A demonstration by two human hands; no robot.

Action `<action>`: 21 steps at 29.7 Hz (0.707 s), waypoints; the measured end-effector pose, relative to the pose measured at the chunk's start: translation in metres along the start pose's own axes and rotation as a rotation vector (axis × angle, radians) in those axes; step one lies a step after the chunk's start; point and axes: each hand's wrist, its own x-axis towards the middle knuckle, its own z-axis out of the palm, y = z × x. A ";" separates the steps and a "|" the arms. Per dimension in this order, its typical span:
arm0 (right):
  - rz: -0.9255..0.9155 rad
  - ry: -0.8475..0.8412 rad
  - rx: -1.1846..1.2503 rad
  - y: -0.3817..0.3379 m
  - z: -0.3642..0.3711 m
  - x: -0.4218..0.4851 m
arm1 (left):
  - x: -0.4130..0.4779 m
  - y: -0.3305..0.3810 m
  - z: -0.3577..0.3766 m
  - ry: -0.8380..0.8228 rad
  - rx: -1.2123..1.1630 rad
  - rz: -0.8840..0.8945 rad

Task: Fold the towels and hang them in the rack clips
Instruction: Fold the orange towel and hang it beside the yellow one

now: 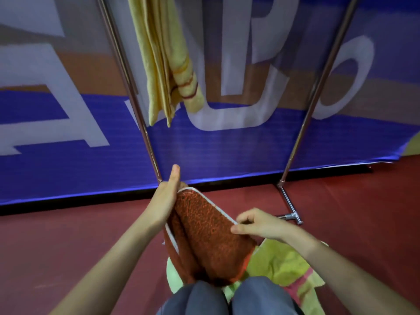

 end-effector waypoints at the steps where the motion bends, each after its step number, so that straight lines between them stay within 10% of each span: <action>1: 0.011 0.000 0.003 0.001 -0.003 -0.009 | -0.006 0.005 -0.004 0.011 0.004 0.002; 15: -0.181 0.193 0.348 -0.071 -0.013 -0.083 | -0.059 0.005 -0.017 -0.160 -0.061 -0.215; 21: -0.296 0.074 0.280 -0.138 -0.027 -0.110 | -0.079 -0.002 0.008 -0.448 -0.252 0.013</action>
